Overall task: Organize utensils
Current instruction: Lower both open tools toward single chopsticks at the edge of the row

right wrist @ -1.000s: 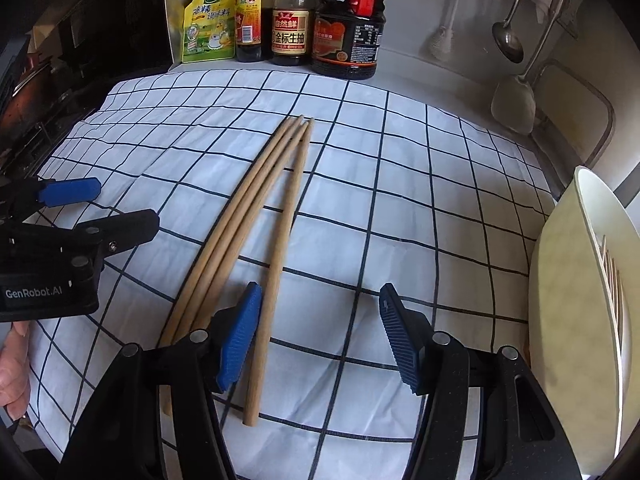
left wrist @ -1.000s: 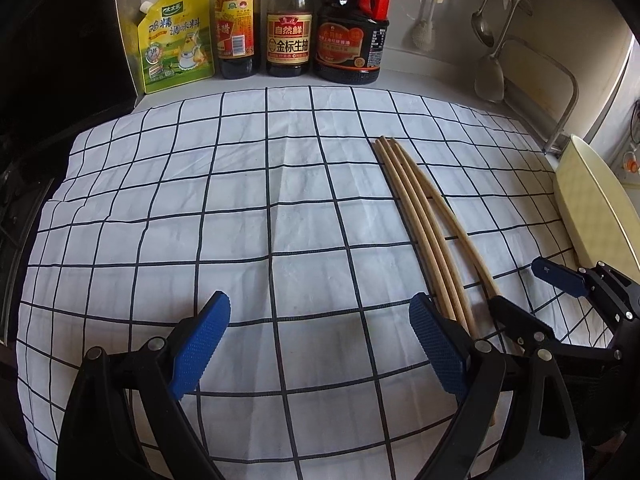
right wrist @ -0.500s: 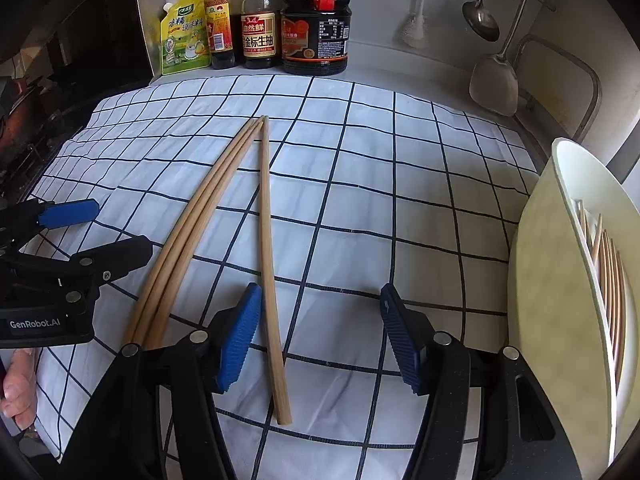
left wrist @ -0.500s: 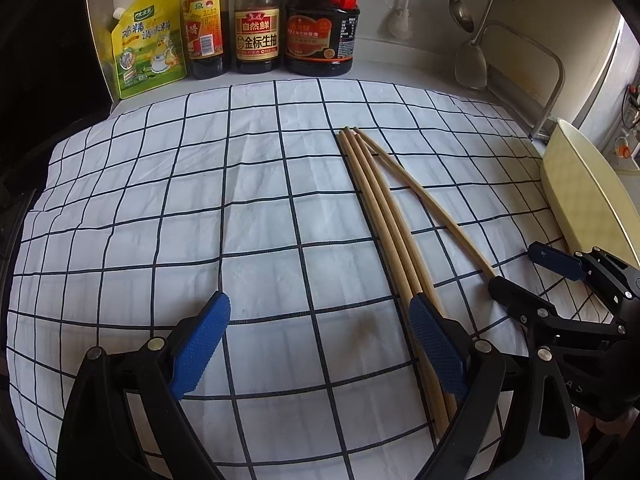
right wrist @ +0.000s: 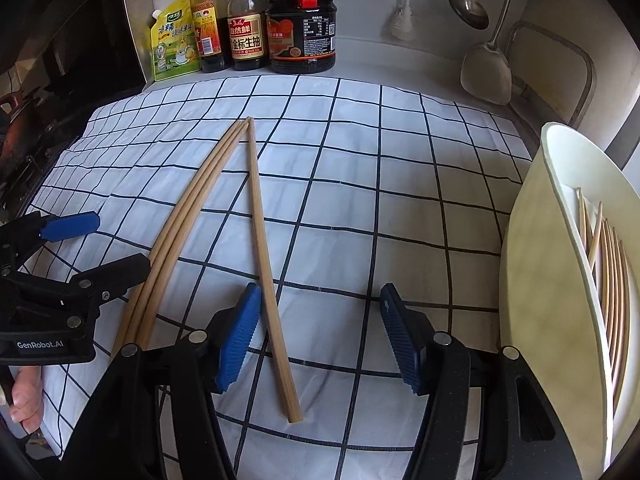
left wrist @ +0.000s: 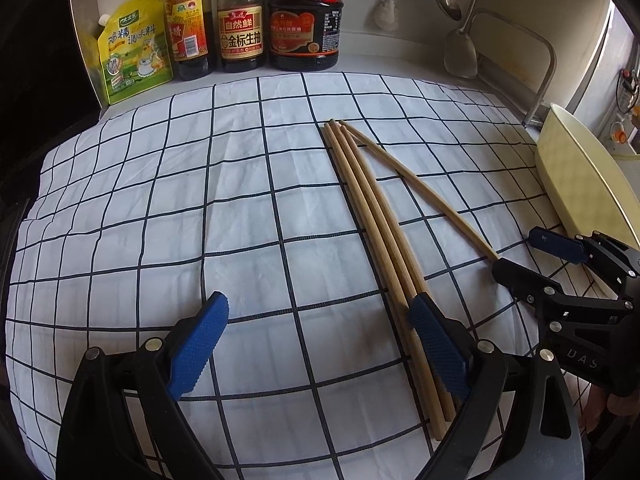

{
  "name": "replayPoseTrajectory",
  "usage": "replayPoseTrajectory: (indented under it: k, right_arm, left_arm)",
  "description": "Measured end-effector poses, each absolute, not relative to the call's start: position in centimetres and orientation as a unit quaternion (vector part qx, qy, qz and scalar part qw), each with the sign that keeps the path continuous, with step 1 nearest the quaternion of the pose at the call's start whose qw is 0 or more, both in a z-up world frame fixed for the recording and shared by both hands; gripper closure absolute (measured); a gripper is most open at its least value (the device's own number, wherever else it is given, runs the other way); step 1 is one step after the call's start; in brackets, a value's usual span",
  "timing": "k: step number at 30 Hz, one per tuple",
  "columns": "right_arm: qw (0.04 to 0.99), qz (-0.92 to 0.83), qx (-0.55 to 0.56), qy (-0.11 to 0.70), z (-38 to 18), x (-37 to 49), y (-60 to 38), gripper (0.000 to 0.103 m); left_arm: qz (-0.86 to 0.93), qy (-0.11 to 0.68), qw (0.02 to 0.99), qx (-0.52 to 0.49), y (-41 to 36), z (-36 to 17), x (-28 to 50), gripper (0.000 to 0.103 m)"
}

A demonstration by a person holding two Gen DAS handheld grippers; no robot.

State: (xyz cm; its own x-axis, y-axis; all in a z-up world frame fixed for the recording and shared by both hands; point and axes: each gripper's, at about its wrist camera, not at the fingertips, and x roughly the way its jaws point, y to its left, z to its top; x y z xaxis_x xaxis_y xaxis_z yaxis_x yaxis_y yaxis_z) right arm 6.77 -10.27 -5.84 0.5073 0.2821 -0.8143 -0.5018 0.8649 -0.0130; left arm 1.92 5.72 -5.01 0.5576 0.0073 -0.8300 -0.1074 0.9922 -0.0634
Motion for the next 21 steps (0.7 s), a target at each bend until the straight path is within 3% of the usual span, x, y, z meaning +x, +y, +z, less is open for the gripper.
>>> replayPoseTrajectory:
  k: [6, 21]
  right_arm:
    - [0.859, 0.227, -0.121, 0.442, -5.8, 6.9, -10.6, 0.045]
    - [0.858, 0.234, -0.132, 0.437, -5.8, 6.7, -9.6, 0.044]
  left_arm:
    - [0.036, 0.475, 0.879, -0.036, 5.6, -5.3, 1.6, 0.007]
    - [0.066, 0.470, 0.879, -0.039, 7.2, -5.4, 1.7, 0.007]
